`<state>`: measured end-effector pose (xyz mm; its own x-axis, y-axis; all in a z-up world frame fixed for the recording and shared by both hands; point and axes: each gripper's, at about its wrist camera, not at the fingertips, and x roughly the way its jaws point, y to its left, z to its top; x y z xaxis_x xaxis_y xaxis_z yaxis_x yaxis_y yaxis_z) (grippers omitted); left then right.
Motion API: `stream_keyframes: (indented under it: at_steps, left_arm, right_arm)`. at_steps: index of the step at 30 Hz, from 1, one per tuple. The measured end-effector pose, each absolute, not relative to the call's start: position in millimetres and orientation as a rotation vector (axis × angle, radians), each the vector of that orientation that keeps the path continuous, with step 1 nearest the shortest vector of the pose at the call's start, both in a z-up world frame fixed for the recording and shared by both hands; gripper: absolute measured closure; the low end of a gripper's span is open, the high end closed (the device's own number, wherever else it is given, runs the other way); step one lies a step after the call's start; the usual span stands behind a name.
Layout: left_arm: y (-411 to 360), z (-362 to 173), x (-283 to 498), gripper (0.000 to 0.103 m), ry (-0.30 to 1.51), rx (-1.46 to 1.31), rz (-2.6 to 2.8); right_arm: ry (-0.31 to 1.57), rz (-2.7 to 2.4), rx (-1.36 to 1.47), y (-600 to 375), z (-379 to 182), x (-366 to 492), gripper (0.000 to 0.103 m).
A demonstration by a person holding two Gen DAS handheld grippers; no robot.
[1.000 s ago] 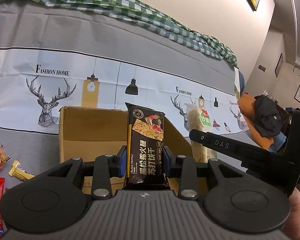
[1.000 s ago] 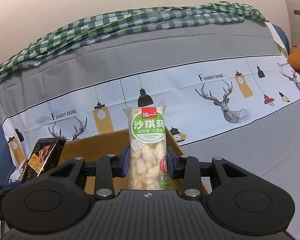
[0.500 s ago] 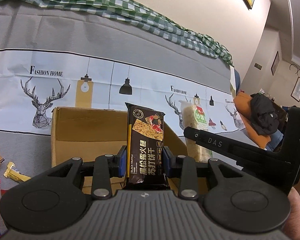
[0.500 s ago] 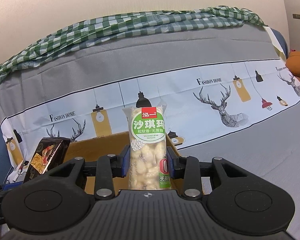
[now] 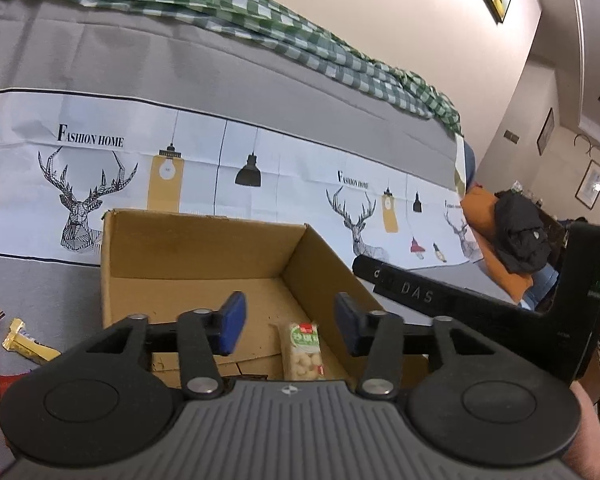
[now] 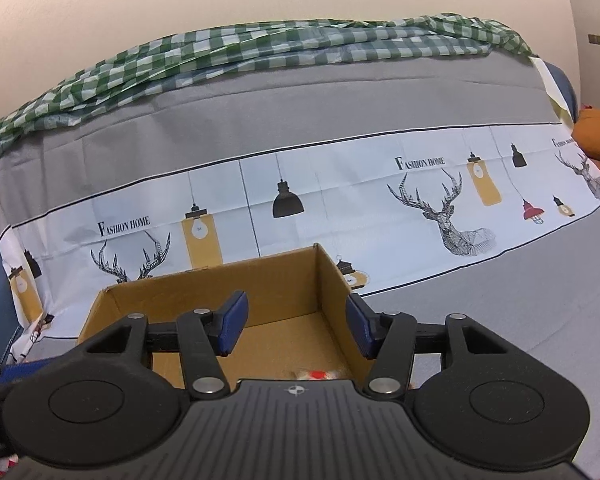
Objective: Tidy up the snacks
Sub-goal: 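Open both tools to drop the two snacks into the box, then move both tools back to the snack pile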
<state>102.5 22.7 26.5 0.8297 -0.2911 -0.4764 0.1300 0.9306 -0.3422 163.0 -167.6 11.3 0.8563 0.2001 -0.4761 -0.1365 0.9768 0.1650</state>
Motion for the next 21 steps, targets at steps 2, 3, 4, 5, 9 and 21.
stream_keyframes:
  at_steps: [2, 3, 4, 5, 9, 21]
  left_arm:
    - [29, 28, 100, 0.067, 0.539, -0.319, -0.231]
    - [33, 29, 100, 0.072, 0.537, -0.331, -0.233]
    - [38, 29, 99, 0.073, 0.54, -0.349, -0.233]
    - [42, 29, 98, 0.074, 0.542, -0.367, -0.233]
    - [74, 29, 93, 0.08, 0.57, -0.492, -0.237]
    - [234, 11, 27, 0.082, 0.685, -0.745, 0.107]
  right_arm:
    - [0.504, 0.185, 0.113, -164, 12, 162, 0.048]
    - [0.499, 0.186, 0.111, -161, 12, 162, 0.049]
    - [0.497, 0.189, 0.113, -159, 12, 161, 0.05]
    - [0.496, 0.194, 0.117, -157, 13, 161, 0.053]
    - [0.483, 0.218, 0.126, -146, 15, 158, 0.06]
    - [0.442, 0.404, 0.162, -84, 30, 122, 0.082]
